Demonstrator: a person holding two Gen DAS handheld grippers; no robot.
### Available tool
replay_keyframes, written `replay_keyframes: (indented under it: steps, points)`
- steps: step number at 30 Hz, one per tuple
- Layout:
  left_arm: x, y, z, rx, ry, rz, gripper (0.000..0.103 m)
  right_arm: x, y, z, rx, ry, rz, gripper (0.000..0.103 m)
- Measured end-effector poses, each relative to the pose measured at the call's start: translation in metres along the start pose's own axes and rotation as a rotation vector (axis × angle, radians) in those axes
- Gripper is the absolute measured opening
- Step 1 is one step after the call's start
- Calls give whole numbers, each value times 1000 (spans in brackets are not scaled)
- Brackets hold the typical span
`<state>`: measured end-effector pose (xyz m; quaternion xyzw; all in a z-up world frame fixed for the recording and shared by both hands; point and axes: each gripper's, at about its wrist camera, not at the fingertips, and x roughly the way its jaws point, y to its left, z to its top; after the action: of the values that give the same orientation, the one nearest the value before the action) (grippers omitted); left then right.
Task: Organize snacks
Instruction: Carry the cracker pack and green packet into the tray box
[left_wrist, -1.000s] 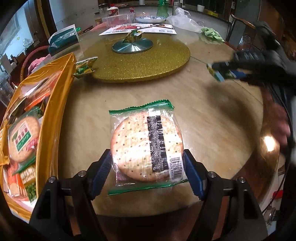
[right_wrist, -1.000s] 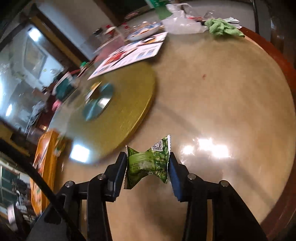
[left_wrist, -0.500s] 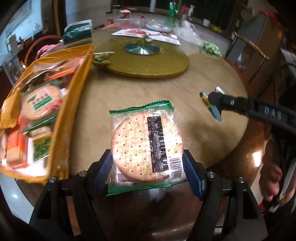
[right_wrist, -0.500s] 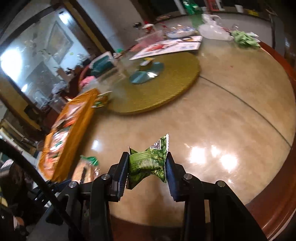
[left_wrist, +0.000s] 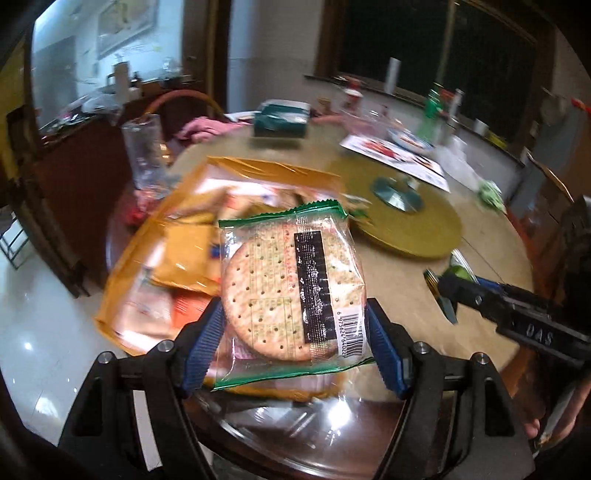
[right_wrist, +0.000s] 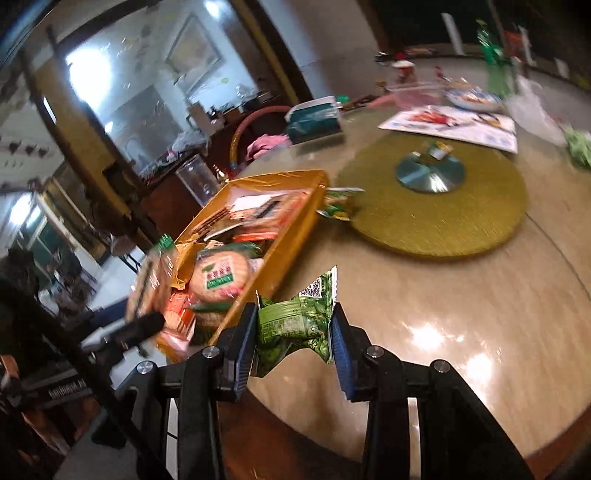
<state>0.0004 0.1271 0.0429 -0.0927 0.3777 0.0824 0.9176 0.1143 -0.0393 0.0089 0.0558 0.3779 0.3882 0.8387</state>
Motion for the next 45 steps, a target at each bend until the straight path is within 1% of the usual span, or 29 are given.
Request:
replay_keyframes:
  steps: [2,4,9,15,19,22,29,35,39,42,45]
  points:
    - [7,15,11,-19,-6,18,75,13,16,11,-50,5,-41,38]
    - [14,24,20,-26,-9,30,75,20,24,16,-77,10,-61,38]
    - [34,37,46,-23,-14,24,75,38,44,34,-136,3,-109,38]
    - [52,50,72,-10,-22,5,75,51,56,52,-168,-15,-136,38]
    - [63,55,82,-3,-6,2,75,60,61,59,-175,-20,-138,38]
    - [74,58,90,8,12,1,75,70,62,65,-170,-16,-134,38]
    - [107,62,106,7,91,-38,75,100,57,75,-138,5,-139,38]
    - [127,63,112,10,133,-33,75,118,50,82,-118,23,-158,38]
    - [135,63,113,19,157,-16,75,127,44,85,-106,40,-151,38]
    - [143,66,115,16,194,-5,75,135,40,87,-93,55,-144,38]
    - [152,71,117,3,243,-26,76,141,37,91,-85,66,-119,38]
